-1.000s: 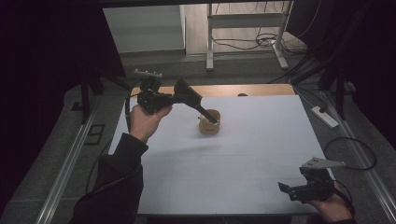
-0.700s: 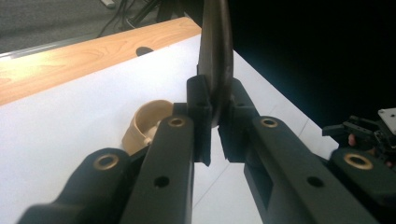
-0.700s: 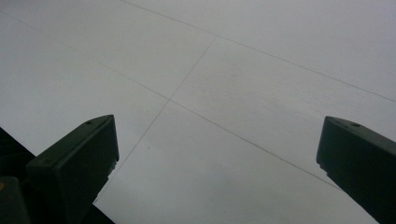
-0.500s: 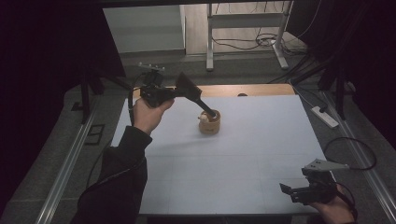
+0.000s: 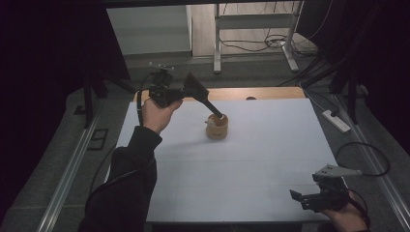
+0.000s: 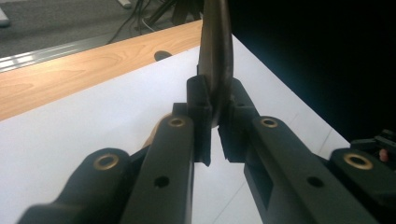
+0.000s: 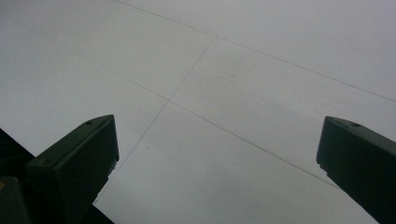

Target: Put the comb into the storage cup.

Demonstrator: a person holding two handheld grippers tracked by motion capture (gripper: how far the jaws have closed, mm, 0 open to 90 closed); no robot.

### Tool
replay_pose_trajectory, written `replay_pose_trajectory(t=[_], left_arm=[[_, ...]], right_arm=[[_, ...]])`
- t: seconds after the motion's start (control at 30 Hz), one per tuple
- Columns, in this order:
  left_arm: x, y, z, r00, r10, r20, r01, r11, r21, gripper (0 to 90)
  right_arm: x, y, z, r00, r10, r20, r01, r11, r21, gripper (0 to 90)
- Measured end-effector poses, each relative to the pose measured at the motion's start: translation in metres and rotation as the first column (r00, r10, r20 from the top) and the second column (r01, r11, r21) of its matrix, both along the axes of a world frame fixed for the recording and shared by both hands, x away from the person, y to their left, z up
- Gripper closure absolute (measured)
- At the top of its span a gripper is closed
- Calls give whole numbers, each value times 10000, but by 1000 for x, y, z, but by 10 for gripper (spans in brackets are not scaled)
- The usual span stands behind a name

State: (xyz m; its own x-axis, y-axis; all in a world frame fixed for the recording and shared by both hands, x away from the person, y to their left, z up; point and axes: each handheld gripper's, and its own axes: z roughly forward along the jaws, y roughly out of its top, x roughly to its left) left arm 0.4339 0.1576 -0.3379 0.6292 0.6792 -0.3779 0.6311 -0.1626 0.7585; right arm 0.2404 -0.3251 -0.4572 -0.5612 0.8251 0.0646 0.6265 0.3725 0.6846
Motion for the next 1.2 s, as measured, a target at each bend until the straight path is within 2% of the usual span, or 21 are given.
replay_pose_trajectory(t=[0.63, 1.2], left_arm=[[15, -6, -16, 9995, 298, -115, -296, 9995, 122, 829], [22, -12, -34, 9993, 278, -246, -274, 9994, 189, 829]], right_arm=[[0, -1, 0, 10000, -12, -28, 12, 10000, 58, 0], [1, 1, -1, 9999, 71, -105, -72, 9999, -97, 0]])
